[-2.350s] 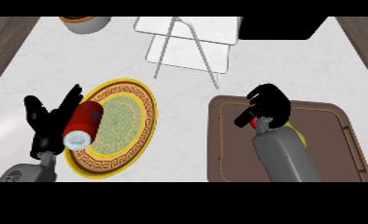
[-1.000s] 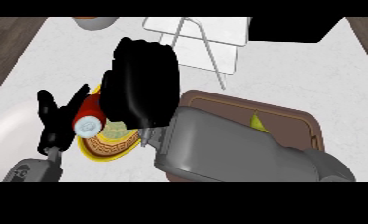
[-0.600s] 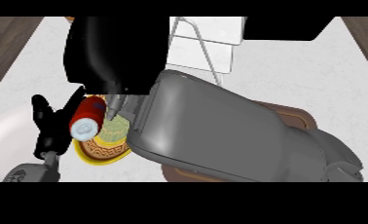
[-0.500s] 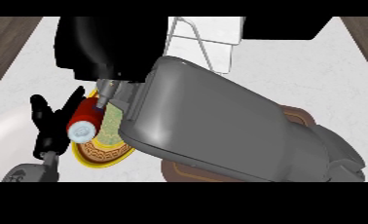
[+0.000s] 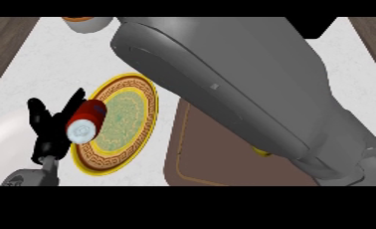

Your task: Pick the tomato from the tray and place it in the tiered shelf

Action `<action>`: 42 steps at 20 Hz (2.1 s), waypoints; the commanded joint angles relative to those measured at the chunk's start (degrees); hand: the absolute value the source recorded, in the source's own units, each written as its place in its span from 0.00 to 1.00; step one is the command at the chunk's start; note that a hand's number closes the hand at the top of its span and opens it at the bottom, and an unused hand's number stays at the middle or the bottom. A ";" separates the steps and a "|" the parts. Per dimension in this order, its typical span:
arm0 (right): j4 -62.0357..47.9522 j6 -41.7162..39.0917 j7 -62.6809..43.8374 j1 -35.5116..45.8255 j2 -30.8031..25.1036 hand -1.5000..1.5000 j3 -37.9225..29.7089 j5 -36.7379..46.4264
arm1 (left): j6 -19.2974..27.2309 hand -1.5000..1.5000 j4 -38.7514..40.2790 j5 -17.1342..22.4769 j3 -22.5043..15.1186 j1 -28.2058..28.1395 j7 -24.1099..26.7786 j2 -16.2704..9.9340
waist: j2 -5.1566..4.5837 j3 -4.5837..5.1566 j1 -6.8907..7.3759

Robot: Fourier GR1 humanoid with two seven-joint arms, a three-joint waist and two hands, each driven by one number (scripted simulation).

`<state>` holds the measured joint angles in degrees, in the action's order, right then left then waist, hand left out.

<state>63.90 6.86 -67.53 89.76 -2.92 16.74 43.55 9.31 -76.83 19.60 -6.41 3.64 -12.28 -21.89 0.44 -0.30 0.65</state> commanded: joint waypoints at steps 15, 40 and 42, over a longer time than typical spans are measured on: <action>-20.83 -3.33 13.02 1.48 -4.48 1.00 -9.41 -0.82 | -0.98 0.50 2.62 -1.60 -0.55 3.34 -2.88 3.53 | -0.80 0.36 0.00; -35.35 1.30 26.34 4.64 -4.77 1.00 -14.18 2.61 | -5.00 0.50 2.44 -2.98 2.76 0.07 -0.58 4.20 | -0.76 0.38 0.32; -32.42 13.68 23.66 0.59 -2.47 1.00 -17.42 1.19 | -3.89 0.50 1.64 -2.88 2.52 0.41 -2.54 4.58 | -0.76 0.34 -0.01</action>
<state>29.66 12.66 -42.38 92.96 -6.99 1.68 45.54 6.39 -77.93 15.96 -3.95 3.60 -14.67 -18.39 -0.18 -0.27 1.28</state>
